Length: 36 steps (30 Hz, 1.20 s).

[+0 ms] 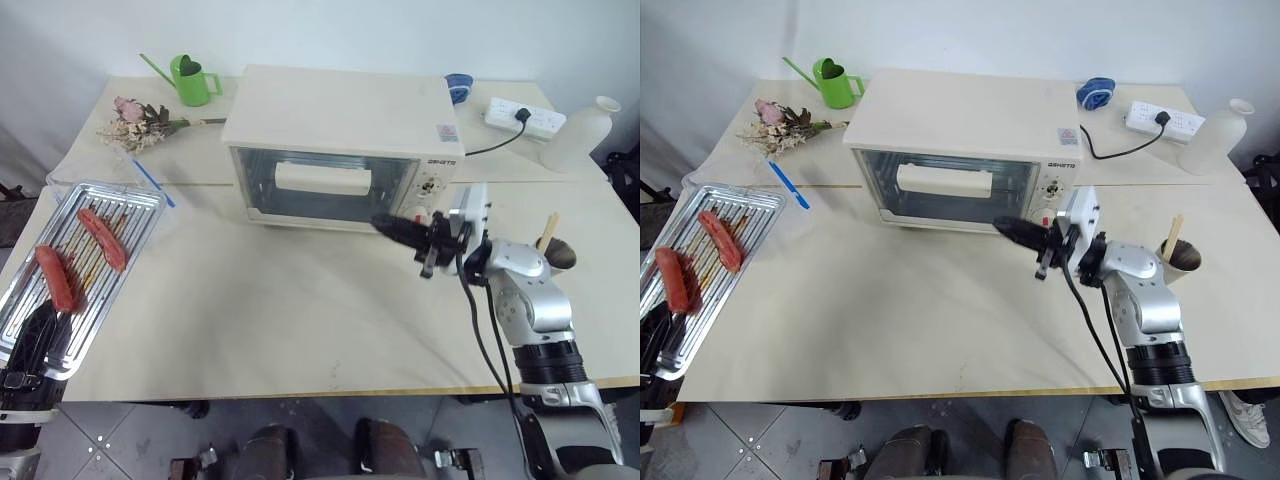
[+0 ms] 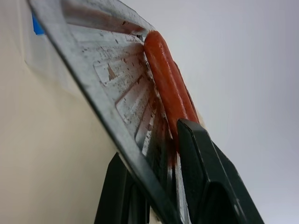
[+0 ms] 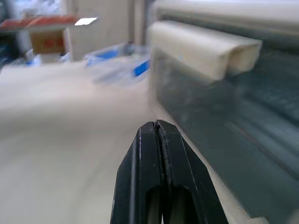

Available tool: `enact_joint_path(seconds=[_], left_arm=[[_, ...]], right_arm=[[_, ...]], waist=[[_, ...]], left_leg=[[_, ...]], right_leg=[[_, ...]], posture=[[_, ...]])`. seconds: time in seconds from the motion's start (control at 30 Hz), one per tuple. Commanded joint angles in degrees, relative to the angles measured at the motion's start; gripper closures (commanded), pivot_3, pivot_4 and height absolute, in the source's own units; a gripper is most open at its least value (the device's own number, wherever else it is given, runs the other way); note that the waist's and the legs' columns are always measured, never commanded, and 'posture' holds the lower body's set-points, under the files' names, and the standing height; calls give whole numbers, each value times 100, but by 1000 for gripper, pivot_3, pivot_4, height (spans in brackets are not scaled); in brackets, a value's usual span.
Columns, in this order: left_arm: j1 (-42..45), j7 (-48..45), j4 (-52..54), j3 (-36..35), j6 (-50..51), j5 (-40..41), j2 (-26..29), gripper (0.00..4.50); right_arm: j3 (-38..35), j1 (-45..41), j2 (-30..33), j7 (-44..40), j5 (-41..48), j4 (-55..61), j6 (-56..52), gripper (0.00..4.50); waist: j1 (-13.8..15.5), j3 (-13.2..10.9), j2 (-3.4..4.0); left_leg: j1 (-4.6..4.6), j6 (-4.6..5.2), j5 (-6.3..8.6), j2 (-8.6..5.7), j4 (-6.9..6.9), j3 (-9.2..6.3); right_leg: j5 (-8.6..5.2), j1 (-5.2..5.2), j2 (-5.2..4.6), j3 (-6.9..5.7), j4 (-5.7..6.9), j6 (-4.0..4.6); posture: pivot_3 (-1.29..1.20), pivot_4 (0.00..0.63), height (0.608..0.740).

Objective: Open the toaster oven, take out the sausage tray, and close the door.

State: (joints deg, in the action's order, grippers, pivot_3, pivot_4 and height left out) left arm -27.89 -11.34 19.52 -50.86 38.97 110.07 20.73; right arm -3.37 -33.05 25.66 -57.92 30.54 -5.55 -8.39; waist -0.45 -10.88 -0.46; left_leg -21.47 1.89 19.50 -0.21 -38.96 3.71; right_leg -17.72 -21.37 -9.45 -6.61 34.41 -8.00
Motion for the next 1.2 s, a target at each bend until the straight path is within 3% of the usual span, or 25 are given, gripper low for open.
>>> enact_joint_path(seconds=[0.03, 0.2, 0.27, 0.53, 0.67, 0.7, 0.87, 1.0, 1.2], left_arm=[[-310, -177, 222, -70, 132, 113, 226, 3940], [-504, -485, 285, 102, 380, -37, 429, 3940], [-500, -665, 254, 281, 524, -217, 571, 3940], [-171, -1251, 27, 962, 906, -968, 1130, 3940], [893, -1641, -415, 1870, 1311, -1742, 1846, 3940], [1189, -1786, -565, 2078, 1402, -1944, 1997, 3940], [2524, -2461, -1332, 2958, 1734, -2733, 2242, 3940], [3763, -3030, -2016, 3882, 1858, -3606, 2075, 3940], [4838, -4021, -2794, 4923, 1558, -4969, 1749, 3940]], right_arm=[[-362, -10, 179, 54, 204, 231, -109, 4461], [-445, 704, 788, -441, 658, 1003, -850, 4461], [-650, 1235, 1015, -403, 671, 1437, -877, 4089], [-1067, 2542, 1389, -525, 696, 2495, -685, 1600], [-1151, 3398, 1328, -554, 390, 3033, -193, 157], [-1211, 3523, 1305, -458, 360, 3065, -167, 27], [-1489, 3882, 1296, -105, 268, 3231, -44, 27], [-1814, 4130, 1304, 191, 177, 3360, 11, 27], [-2038, 4635, 1264, 449, 202, 3776, -7, 27]], waist=[[6, 0, 0], [63, -1, 1], [57, -2, 4], [34, -6, 10], [128, -12, 22], [198, -13, 24], [156, -11, 29], [155, -14, 34], [190, -14, 34]], left_leg=[[0, 0, 0, 0, 1, -1], [-5, 10, 9, -4, 7, -7], [-9, 19, 14, -9, 7, -5], [-6, 21, 17, 1, 8, 27], [1, 9, 10, 5, 8, 25], [2, 5, 7, 5, 9, 20], [1, 3, 3, 3, 9, 33], [5, -3, 4, 12, 20, 35], [4, -6, 0, 10, 12, 42]], right_leg=[[0, -1, 1, -1, 1, 0], [0, -3, 7, -2, -1, 0], [0, -4, 3, -1, -8, 0], [1, 3, 39, 7, -46, -2], [0, -2, 43, 29, -45, 0], [-1, -4, 48, 30, -41, 1], [5, -12, 76, 52, -17, -7], [6, -20, 89, 43, -6, -8], [5, -22, 92, 39, 1, -8]], posture=[[0, 150, 740], [0, 150, 740], [0, 150, 740], [0, 150, 740], [0, 150, 740], [0, 150, 740], [0, 150, 740], [0, 150, 740], [0, 150, 740]])
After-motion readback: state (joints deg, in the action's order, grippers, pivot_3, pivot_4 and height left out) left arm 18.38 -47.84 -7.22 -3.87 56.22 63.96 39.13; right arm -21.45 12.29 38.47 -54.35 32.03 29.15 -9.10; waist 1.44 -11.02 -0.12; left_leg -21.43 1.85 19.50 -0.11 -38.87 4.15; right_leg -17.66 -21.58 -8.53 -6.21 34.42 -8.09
